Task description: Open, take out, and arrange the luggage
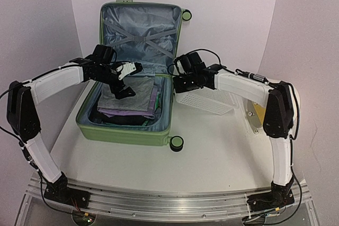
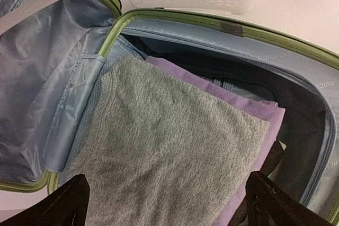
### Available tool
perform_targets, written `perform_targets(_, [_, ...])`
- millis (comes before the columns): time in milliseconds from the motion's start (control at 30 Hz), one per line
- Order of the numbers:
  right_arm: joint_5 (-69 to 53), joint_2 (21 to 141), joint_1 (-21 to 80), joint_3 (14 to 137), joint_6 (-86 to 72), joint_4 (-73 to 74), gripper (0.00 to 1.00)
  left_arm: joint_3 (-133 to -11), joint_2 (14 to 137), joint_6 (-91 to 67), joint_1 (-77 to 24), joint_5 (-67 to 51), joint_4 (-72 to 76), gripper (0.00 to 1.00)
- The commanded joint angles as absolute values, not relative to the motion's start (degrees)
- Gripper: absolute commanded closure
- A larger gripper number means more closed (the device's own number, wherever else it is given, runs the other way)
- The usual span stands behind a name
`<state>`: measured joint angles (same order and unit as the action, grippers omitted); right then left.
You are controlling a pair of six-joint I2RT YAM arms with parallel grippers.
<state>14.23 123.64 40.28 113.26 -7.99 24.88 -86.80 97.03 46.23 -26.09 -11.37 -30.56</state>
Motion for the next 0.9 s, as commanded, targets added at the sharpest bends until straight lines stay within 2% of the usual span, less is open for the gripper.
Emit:
perform_targets(0, [16.8, 116.8, 43.0, 107.1, -19.3, 24.3, 1.0, -86.7, 94.8, 46.7, -26.3, -13.1, -30.6, 0.01])
perform_targets(233, [15.5, 113.6, 45.7, 99.0, -26.2, 26.4, 1.0, -85.1, 94.5, 47.0, -26.3, -13.4, -30.4, 0.01])
perform_targets(567, [15.5, 113.7, 47.2, 93.7, -31.4, 28.7, 1.0, -84.4, 94.3, 46.8, -26.3, -13.6, -30.6, 0.01])
perform_targets(667, [13.6, 115.4, 47.6, 94.9, -34.7, 28.7, 0.94, -84.4, 94.3, 46.7, -26.3, -13.7, -30.7, 0.0])
perform_targets(867, [14.6, 119.3, 48.3, 96.3, -37.6, 27.7, 0.75, -83.8, 93.8, 46.7, -26.3, -13.9, -30.5, 0.0])
